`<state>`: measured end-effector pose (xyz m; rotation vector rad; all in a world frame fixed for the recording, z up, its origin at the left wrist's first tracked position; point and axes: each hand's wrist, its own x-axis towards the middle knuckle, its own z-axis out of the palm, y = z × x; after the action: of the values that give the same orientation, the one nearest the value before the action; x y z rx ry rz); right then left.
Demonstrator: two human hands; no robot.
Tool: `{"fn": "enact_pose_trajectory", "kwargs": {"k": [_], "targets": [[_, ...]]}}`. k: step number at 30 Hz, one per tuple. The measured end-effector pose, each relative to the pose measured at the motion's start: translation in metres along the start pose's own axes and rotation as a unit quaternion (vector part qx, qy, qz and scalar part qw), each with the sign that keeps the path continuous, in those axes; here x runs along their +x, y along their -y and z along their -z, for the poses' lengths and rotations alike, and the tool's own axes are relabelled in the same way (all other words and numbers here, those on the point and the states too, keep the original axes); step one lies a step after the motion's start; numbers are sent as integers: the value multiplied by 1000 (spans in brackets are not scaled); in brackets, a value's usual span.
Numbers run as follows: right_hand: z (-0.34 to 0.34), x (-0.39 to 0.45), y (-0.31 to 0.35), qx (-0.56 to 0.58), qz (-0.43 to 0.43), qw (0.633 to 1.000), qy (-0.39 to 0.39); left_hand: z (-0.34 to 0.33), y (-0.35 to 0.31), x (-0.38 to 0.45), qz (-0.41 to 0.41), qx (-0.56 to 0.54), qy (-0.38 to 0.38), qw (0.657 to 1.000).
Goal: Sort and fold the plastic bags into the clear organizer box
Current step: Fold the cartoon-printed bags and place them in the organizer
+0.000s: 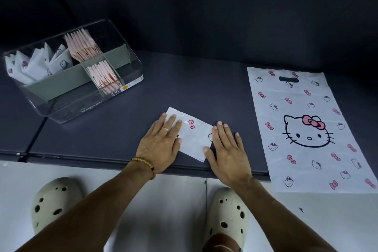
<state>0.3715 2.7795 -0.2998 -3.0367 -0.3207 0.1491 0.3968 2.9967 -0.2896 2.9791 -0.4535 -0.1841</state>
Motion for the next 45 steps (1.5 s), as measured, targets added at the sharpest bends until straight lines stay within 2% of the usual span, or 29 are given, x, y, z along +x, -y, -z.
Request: {"fn": "enact_pose_trajectory", "kwargs": {"k": [3,5,7,9,14,19,21,25,27,31,33,35,38,40,43,45], "targets": [[-1,1,0,-12,-8,1000,-3,10,-16,6,-61,84,-23,994],[1,0,2,-2,-16,1000,-12,7,-34,16,-154,55,-31,986],[1,-1,3,6,-17,1000,-20,1,-47,26,-200,1,7,980],[1,0,3,10,-17,1000,-25,-5,-47,32,-189,-27,20,981],[2,0,2,-2,-12,1000,-11,-9,-30,34,-204,9,14,979],[0,1,0,-18,-5,1000,8,-6,-5,31,-171,25,17,985],[1,2,0,-15,-4,1000,11,-5,7,29,-143,28,17,989],[5,0,0,7,1,1000,13,-3,33,19,-33,11,0,999],[11,-1,0,17,11,1000,17,-2,40,12,-12,-8,-12,1000],[35,1,4,22,78,995,-61,5,42,8,-77,-18,0,997],[42,4,6,-1,164,986,-40,10,41,9,-116,4,21,993],[42,5,7,-33,242,970,16,18,35,9,-112,29,14,993],[38,-2,7,-54,245,966,59,28,15,-4,-81,37,-71,993],[37,-7,6,-48,236,969,56,23,4,-20,-120,26,-123,985],[38,-13,6,-45,244,967,47,12,-6,-43,-114,1,-3,993],[39,-17,5,-45,251,966,48,7,-6,-50,-113,17,31,993]]}}
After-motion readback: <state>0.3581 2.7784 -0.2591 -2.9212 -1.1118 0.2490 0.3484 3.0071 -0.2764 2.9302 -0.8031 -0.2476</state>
